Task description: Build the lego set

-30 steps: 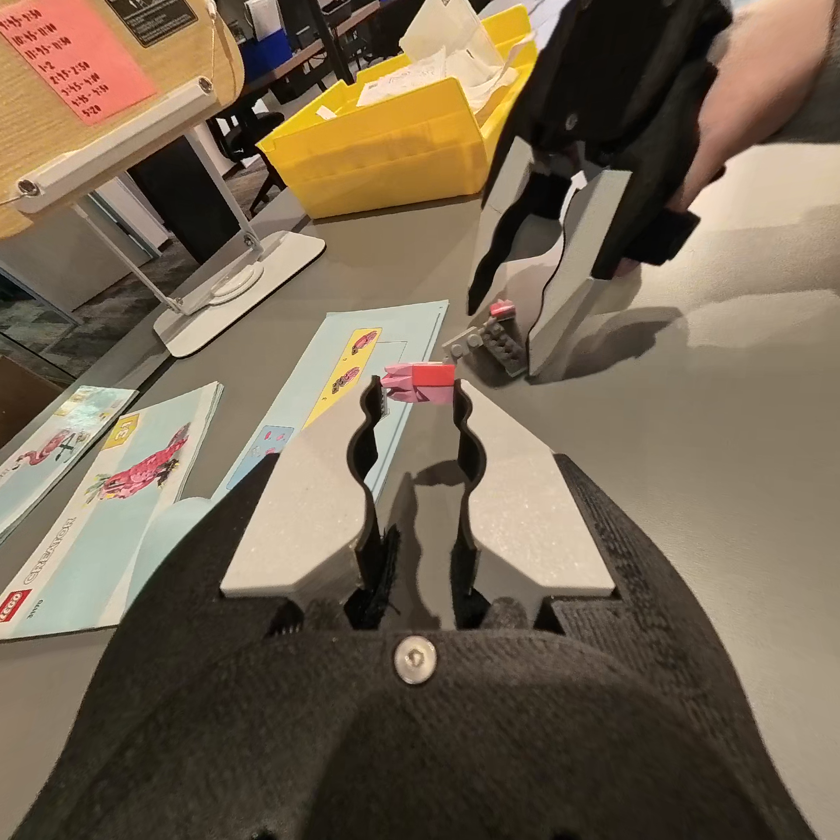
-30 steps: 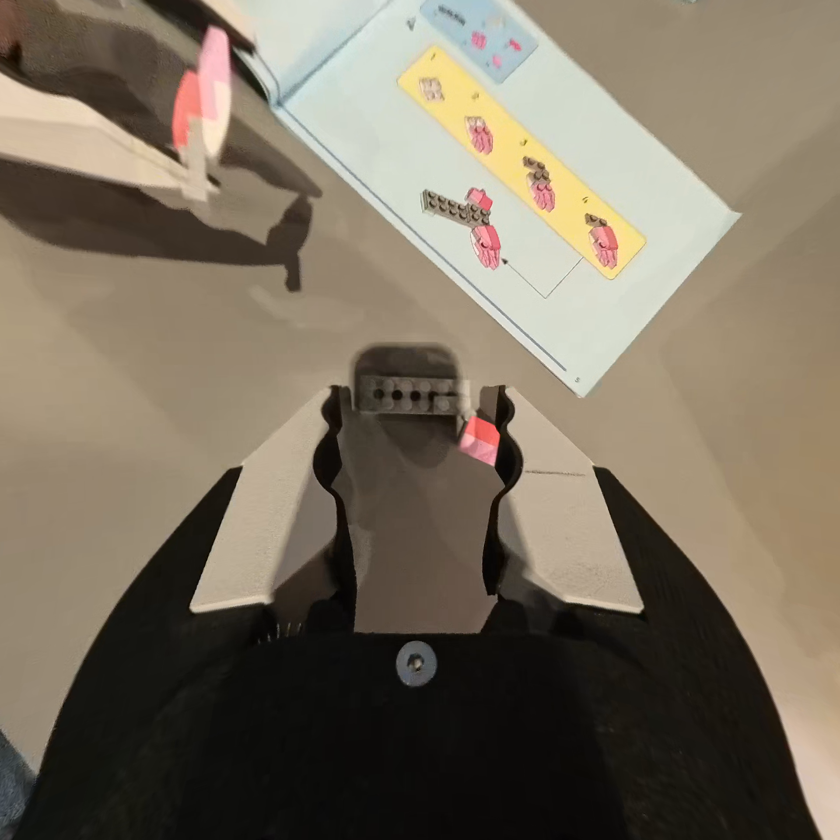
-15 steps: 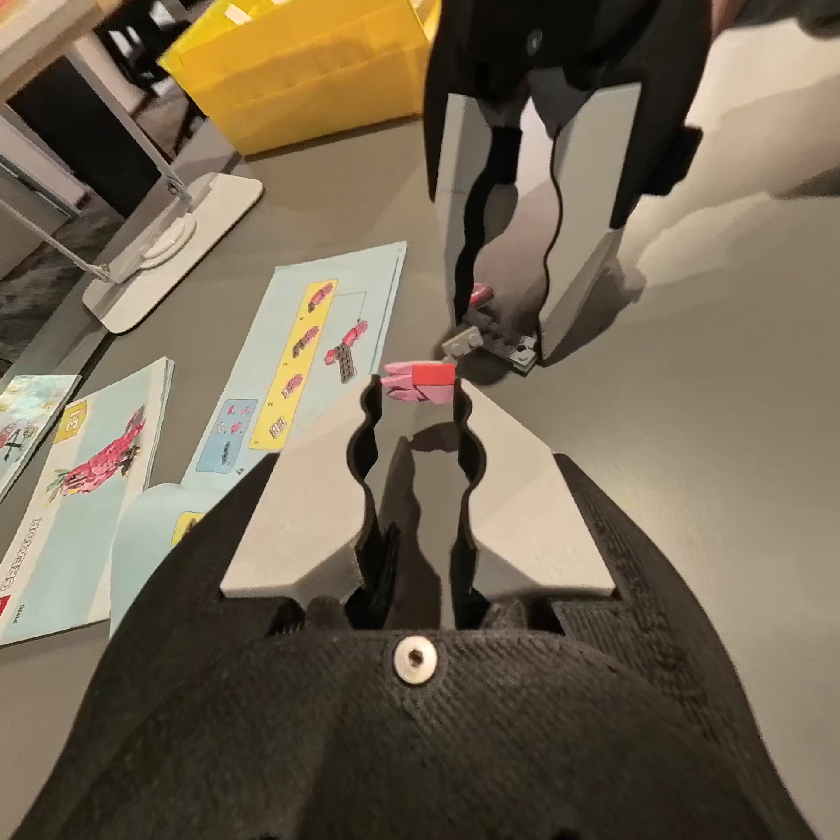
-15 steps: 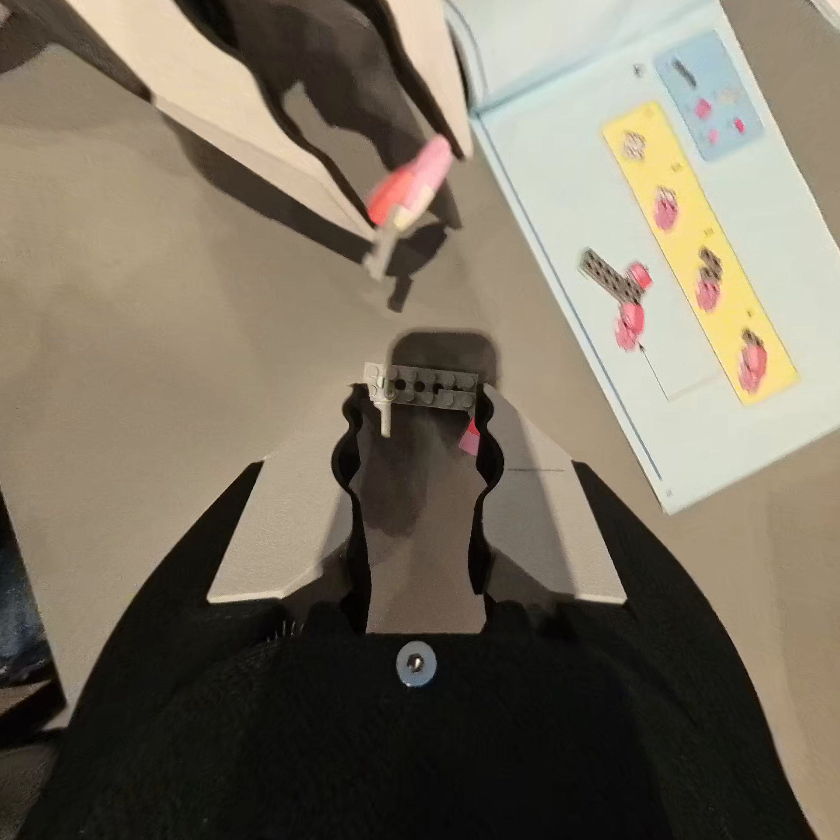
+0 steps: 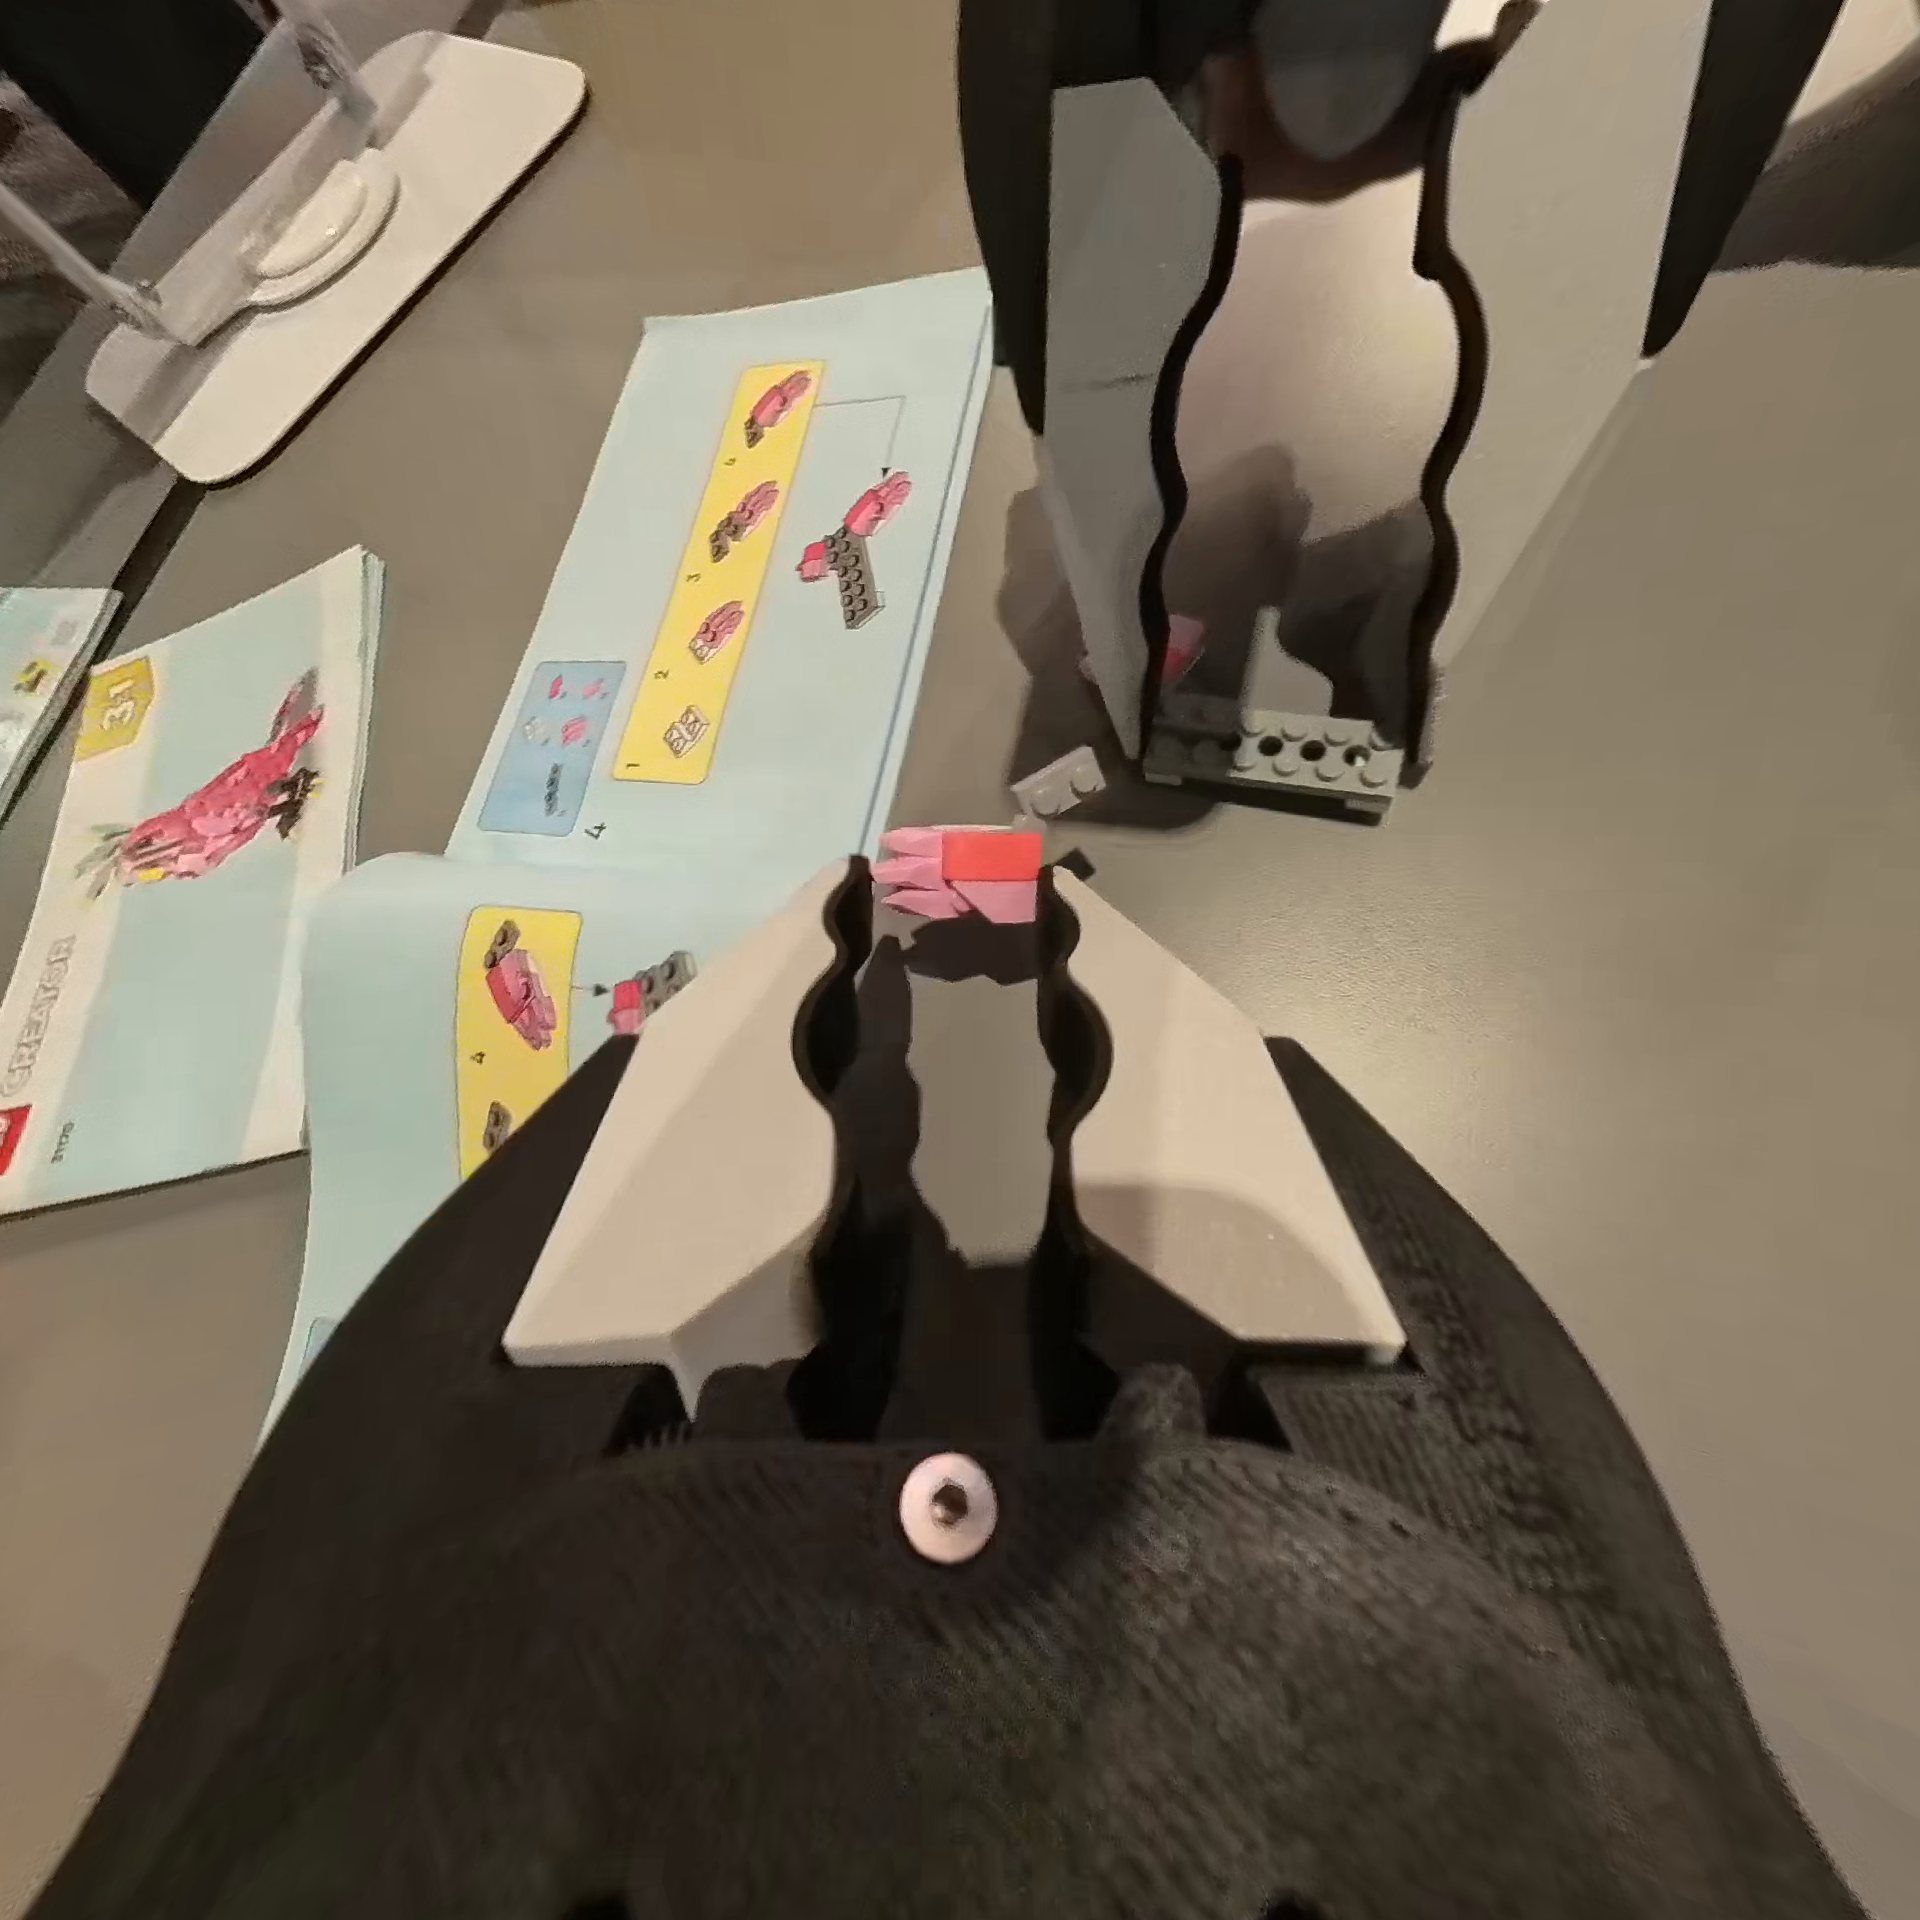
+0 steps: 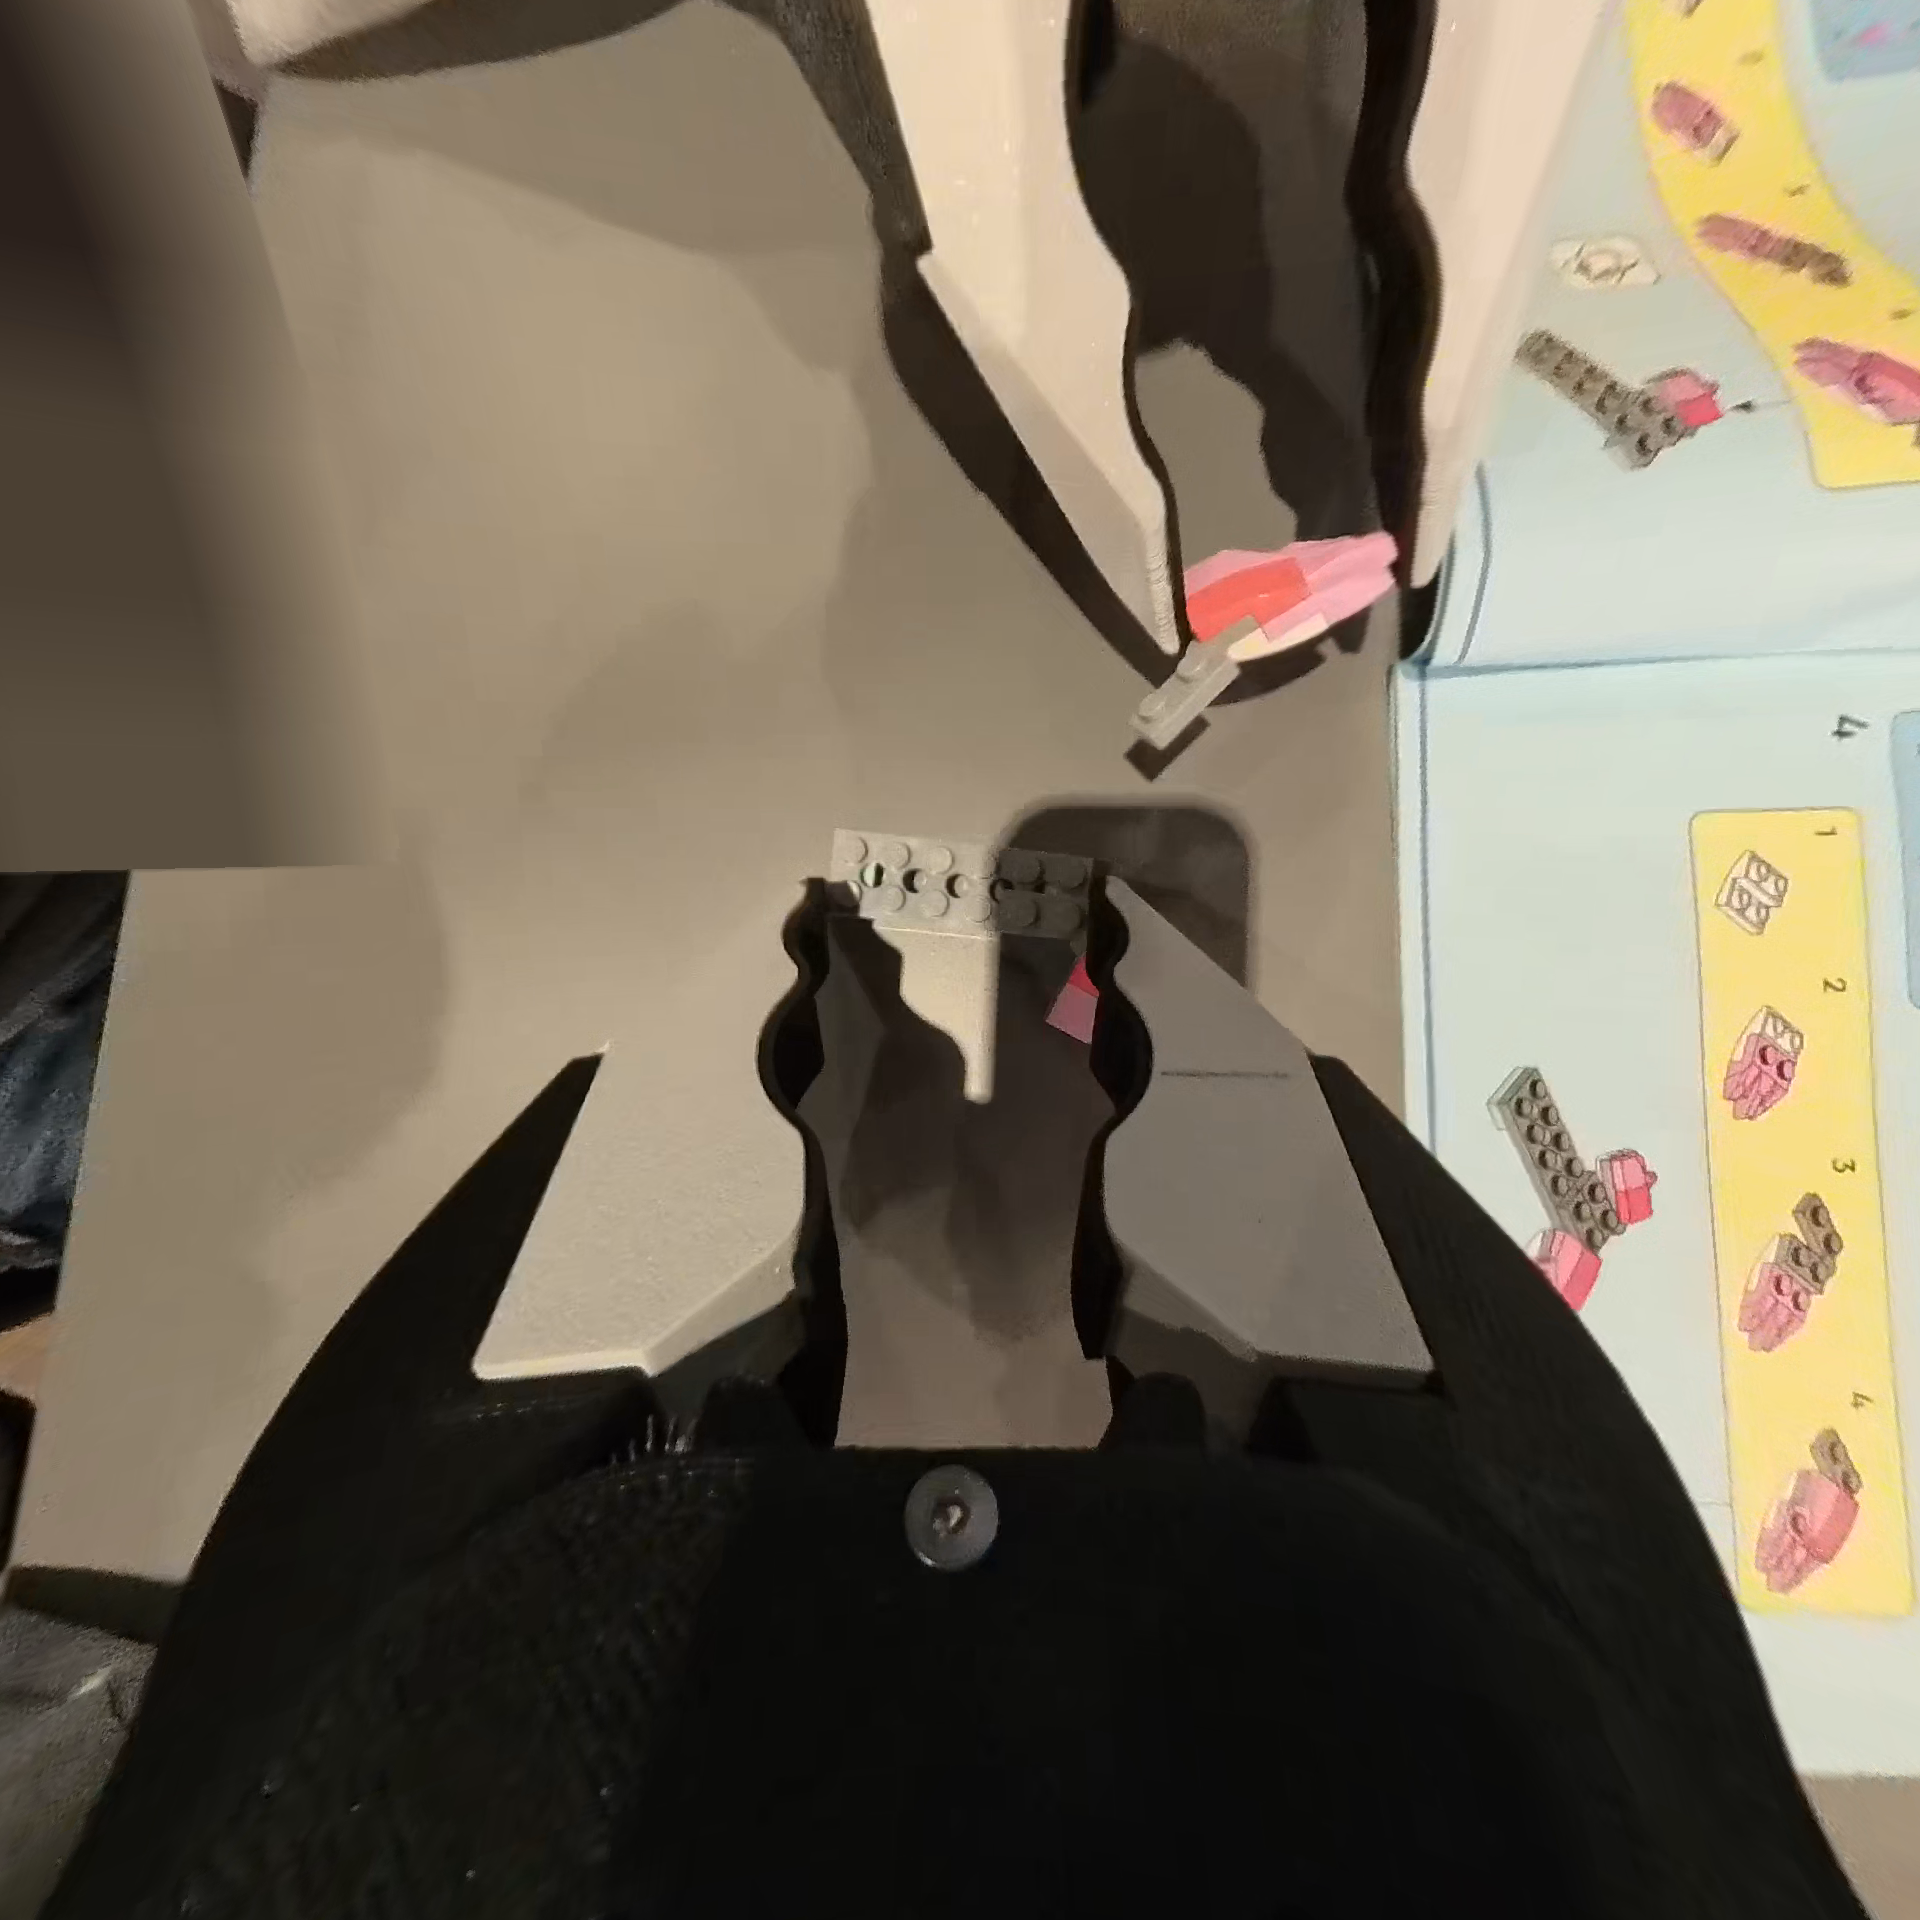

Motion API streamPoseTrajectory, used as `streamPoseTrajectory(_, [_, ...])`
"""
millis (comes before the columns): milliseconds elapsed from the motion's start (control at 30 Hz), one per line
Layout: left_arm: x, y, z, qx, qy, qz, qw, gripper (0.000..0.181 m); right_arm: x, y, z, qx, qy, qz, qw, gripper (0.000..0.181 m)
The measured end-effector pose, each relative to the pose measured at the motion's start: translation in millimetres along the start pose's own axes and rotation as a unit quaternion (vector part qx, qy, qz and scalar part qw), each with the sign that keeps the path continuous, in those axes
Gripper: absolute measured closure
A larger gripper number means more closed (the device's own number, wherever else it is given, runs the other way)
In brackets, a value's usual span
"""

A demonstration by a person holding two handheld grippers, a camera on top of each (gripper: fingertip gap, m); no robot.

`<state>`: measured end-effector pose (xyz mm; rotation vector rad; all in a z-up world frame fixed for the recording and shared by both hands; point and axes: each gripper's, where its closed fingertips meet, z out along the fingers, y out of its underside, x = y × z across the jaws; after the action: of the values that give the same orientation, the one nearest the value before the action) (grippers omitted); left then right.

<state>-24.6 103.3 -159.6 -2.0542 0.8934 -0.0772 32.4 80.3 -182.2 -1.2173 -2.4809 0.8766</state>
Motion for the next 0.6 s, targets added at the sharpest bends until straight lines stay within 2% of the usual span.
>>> streamPoseTrajectory(100, [-5.2,-1.5,-3.4,0.010,-0.008,-0.008,1.000,0.151,2.8,-3.9,-8.0,0.020,0.014,0.027,0.999,0.129])
streamPoseTrajectory(167, [-5.8,-6.1,-5.3,0.018,-0.018,0.003,1.000,0.151,7.2,-16.7,-20.0,0.070,0.039,0.040,0.996,0.131])
streamPoseTrajectory(267, [-6.7,-12.5,-6.4,0.032,-0.032,0.018,0.999,0.150,19.3,-38.4,-35.4,0.167,0.078,0.072,0.980,0.150])
streamPoseTrajectory(367, [-9.5,-18.7,-7.9,0.052,-0.050,0.029,0.997,0.151,32.8,-43.0,-35.7,0.211,0.092,0.127,0.965,0.159])
streamPoseTrajectory(433, [-11.5,-22.1,-9.0,0.063,-0.059,0.032,0.996,0.151,37.1,-46.7,-31.6,0.238,0.082,0.160,0.955,0.169])
streamPoseTrajectory(600, [-17.2,-27.9,-12.7,0.082,-0.081,0.034,0.993,0.151,40.0,-56.6,-31.9,0.294,0.050,0.215,0.930,0.173])
